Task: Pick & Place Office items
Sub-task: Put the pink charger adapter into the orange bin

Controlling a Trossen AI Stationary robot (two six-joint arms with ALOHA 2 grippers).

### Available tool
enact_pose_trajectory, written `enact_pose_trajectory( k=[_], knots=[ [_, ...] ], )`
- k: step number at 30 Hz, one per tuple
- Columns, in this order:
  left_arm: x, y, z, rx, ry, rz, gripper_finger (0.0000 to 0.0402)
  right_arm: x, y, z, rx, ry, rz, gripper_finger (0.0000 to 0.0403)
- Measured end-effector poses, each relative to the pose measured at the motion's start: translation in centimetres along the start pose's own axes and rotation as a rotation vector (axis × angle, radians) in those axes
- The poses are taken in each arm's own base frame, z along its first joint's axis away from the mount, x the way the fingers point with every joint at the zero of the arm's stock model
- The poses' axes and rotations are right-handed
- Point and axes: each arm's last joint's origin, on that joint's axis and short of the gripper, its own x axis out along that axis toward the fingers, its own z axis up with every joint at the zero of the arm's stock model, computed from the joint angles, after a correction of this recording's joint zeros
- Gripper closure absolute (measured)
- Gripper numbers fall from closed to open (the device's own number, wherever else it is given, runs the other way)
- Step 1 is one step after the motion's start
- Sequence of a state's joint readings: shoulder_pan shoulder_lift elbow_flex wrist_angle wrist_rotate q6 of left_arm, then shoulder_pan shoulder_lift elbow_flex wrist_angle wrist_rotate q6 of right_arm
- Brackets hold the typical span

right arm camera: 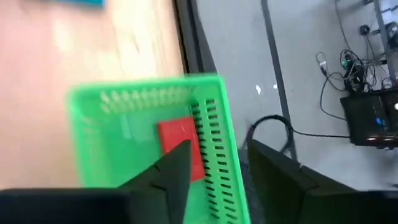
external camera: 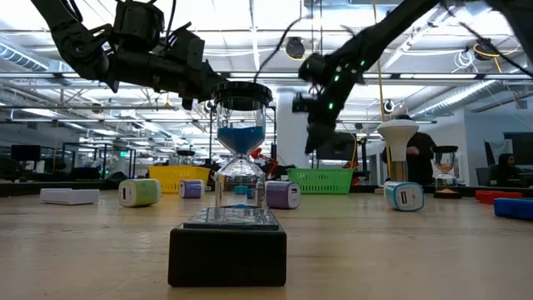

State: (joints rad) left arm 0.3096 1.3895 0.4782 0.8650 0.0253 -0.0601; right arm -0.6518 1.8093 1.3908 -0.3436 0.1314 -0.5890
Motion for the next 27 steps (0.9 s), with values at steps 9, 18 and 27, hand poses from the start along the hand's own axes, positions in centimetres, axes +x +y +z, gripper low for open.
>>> enact_pose_trajectory(
  k=[9, 18, 27],
  knots=[
    [0.0, 0.0, 0.0, 0.000, 0.000, 0.000, 0.0382, -5.8, 5.6, -2.5, 0.198, -0.283, 0.025, 0.0397],
    [0.0, 0.0, 0.0, 0.000, 0.000, 0.000, 0.0382, -9.1, 12.7, -8.4, 0.464, -0.576, 0.143, 0.0398],
    [0.0, 0.0, 0.0, 0.000, 0.000, 0.000, 0.0382, -9.9, 14.8, -14.0, 0.511, -0.872, 0.093, 0.0402]
  ],
)
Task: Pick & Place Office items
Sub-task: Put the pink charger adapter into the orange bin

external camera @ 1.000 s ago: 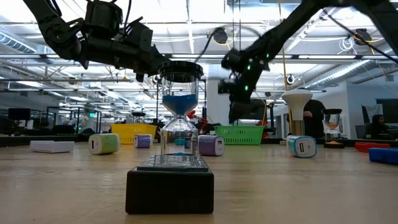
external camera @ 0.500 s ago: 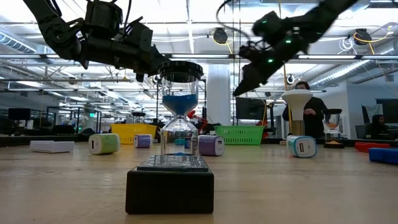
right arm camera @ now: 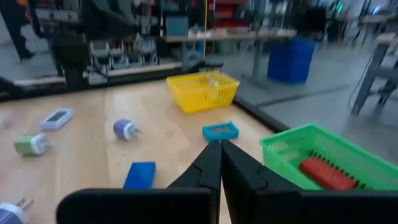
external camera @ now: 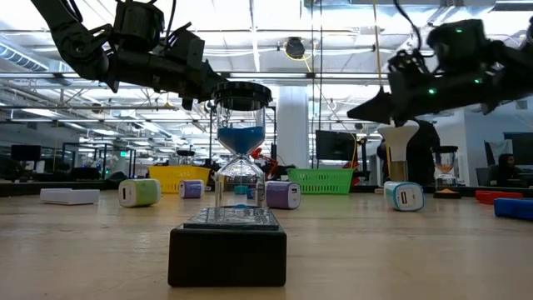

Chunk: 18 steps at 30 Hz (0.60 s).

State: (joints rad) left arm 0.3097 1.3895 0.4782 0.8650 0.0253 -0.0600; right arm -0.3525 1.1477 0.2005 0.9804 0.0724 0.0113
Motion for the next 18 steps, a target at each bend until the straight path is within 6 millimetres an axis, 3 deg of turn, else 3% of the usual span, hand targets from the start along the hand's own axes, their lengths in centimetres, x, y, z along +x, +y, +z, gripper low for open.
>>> enact_pose_trajectory(
  k=[7, 10, 13, 18],
  knots=[
    [0.0, 0.0, 0.0, 0.000, 0.000, 0.000, 0.0382, -0.5, -0.4, 0.5, -0.057, -0.109, 0.072, 0.0402],
    [0.0, 0.0, 0.0, 0.000, 0.000, 0.000, 0.0382, -0.1, -0.3, 1.4, 0.001, -0.150, 0.161, 0.0402],
    [0.0, 0.0, 0.0, 0.000, 0.000, 0.000, 0.0382, 0.1, -0.1, 1.3, 0.035, -0.108, 0.265, 0.0402],
    [0.0, 0.0, 0.0, 0.000, 0.000, 0.000, 0.0382, 1.3, -0.1, 2.0, 0.062, -0.017, 0.256, 0.0402]
  ],
)
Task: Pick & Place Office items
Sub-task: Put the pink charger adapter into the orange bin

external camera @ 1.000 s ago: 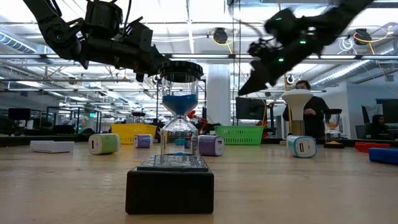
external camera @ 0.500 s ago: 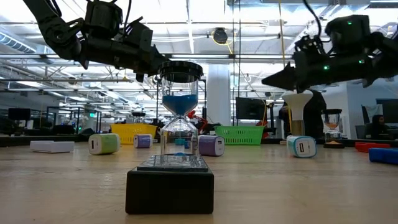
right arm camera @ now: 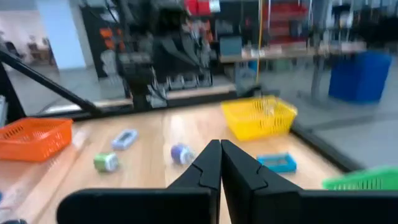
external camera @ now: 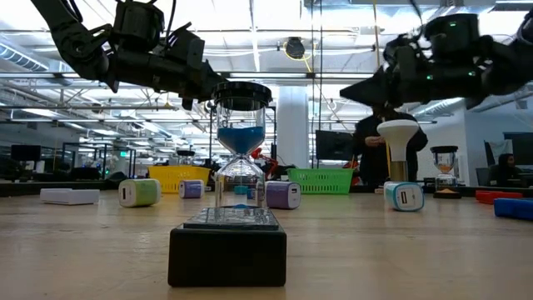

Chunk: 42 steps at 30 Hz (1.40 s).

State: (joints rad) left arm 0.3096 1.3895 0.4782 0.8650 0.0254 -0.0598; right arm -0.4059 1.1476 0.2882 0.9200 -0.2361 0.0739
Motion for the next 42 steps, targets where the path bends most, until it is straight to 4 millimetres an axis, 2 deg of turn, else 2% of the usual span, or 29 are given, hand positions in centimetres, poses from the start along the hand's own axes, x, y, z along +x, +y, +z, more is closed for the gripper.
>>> enact_pose_trajectory(
  k=[3, 7, 12, 17, 23, 28, 36, 42],
  knots=[
    [0.0, 0.0, 0.0, 0.000, 0.000, 0.000, 0.0382, 0.7, 0.0, 0.1, 0.050, 0.066, 0.003, 0.0403],
    [0.0, 0.0, 0.0, 0.000, 0.000, 0.000, 0.0382, 1.1, 0.8, 0.2, 0.127, 0.066, 0.017, 0.0403],
    [0.0, 0.0, 0.0, 0.000, 0.000, 0.000, 0.0382, 1.4, 1.9, 0.5, 0.114, 0.017, 0.004, 0.0403],
    [0.0, 0.0, 0.0, 0.000, 0.000, 0.000, 0.0382, 1.3, 3.7, -1.4, 0.153, 0.201, 0.044, 0.0403],
    [0.0, 0.0, 0.0, 0.000, 0.000, 0.000, 0.0382, 1.0, 5.7, -2.7, 0.238, 0.311, -0.054, 0.0403],
    [0.0, 0.0, 0.0, 0.000, 0.000, 0.000, 0.0382, 2.1, 5.9, -1.1, 0.261, 0.318, -0.096, 0.0403],
    [0.0, 0.0, 0.0, 0.000, 0.000, 0.000, 0.0382, 3.6, 5.9, 2.8, 0.237, 0.525, -0.309, 0.0403],
    [0.0, 0.0, 0.0, 0.000, 0.000, 0.000, 0.0382, 3.1, 5.9, 2.5, 0.309, 0.634, -0.374, 0.0403]
  ],
)
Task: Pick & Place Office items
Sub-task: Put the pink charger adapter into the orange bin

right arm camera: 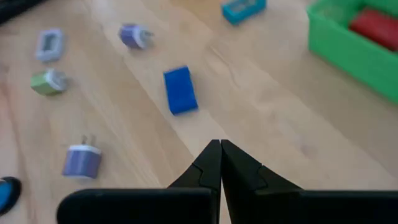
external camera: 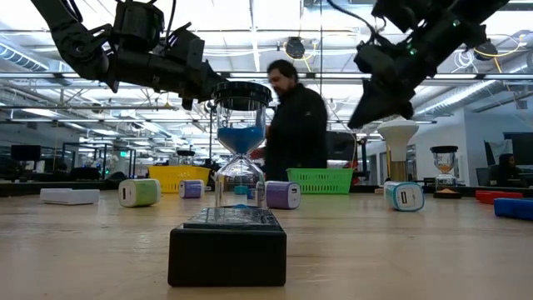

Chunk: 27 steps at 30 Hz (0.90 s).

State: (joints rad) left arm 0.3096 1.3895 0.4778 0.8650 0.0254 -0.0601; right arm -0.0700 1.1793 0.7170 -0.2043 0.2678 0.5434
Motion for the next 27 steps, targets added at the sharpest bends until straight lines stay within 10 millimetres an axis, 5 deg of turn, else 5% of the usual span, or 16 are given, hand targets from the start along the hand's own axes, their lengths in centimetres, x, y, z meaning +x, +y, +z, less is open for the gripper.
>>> enact_pose_trajectory(
  k=[12, 27],
  knots=[
    [0.0, 0.0, 0.0, 0.000, 0.000, 0.000, 0.0382, 2.5, 0.9, -0.6, 0.047, 0.103, -0.022, 0.0388],
    [0.0, 0.0, 0.0, 0.000, 0.000, 0.000, 0.0382, 0.2, 4.3, -2.2, -0.127, 0.234, -0.003, 0.0366]
  ],
)
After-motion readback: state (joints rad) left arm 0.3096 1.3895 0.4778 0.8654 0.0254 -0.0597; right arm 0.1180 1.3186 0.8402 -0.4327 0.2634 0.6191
